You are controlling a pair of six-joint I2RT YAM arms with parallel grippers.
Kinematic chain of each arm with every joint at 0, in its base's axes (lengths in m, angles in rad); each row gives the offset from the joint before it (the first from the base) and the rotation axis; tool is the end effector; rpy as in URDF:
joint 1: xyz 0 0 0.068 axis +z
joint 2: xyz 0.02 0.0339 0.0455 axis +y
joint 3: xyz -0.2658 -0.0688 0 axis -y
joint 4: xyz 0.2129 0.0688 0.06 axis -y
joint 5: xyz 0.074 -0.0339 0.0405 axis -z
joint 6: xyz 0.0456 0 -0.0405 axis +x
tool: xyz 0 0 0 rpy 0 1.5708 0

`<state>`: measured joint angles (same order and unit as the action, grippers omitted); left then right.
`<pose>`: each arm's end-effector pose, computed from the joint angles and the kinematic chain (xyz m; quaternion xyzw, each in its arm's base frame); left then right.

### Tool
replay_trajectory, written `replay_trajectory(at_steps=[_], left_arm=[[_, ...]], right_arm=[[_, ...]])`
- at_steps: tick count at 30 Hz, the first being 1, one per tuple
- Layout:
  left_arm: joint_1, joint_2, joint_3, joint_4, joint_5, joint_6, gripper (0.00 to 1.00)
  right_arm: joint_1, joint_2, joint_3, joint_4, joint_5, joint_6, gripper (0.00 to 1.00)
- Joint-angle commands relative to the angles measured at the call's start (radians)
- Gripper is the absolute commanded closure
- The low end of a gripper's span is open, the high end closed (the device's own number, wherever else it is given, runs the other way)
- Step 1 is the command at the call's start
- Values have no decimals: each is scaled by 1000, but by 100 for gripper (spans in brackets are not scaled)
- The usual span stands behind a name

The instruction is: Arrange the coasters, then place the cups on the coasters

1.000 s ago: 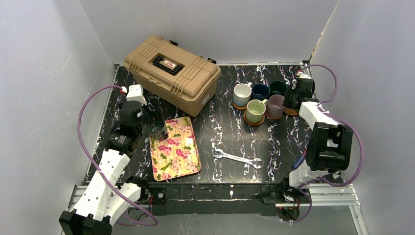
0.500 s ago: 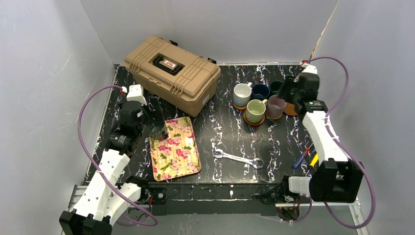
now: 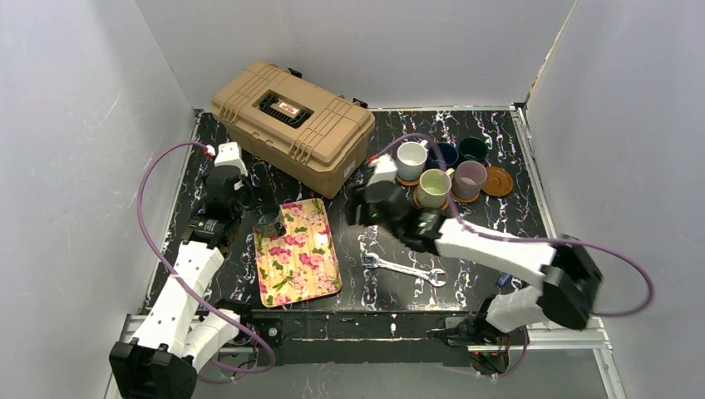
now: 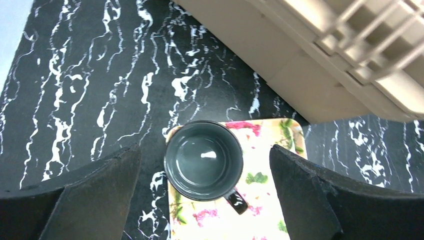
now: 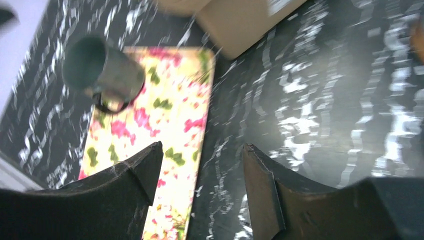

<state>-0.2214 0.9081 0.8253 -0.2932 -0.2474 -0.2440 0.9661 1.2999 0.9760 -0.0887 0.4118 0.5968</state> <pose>0.1815 -0.0294 0.3218 -0.0787 0.8196 -0.0295 0.5667 0.1719 0.2166 0.3123 -0.0404 0.8259 0.2558 0.5008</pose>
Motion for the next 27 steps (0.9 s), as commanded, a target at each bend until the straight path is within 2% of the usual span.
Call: replay_trajectory(at_steps=[1,3,6,9,13,16,22,27], left_arm=[[80,11,10,-9,34,-34,2],[106,17,10,-6,48,-43,2],[117,27,15,-10,39,-36,2],[117,21,16,-13,24,-15,2],[116,9,11,-9,14,-3,2],[116,13,13,-5,19,-3,2],[114,11,17,-8,11,-2,2],[110,1,18,-10,10,1,2]], right_arm=[[166,200,93,171,40,5,32],[214,287,140,225,-13,-18,33],[258,414,216,317,-171,-50,38],[278,545,317,327,-280,-74,41],[286,671,422,316,-335,-109,45],[287,747,519,271,-331,-142,47],[284,851,647,149,-158,-217,48],[240,878,649,114,-132,-226,48]])
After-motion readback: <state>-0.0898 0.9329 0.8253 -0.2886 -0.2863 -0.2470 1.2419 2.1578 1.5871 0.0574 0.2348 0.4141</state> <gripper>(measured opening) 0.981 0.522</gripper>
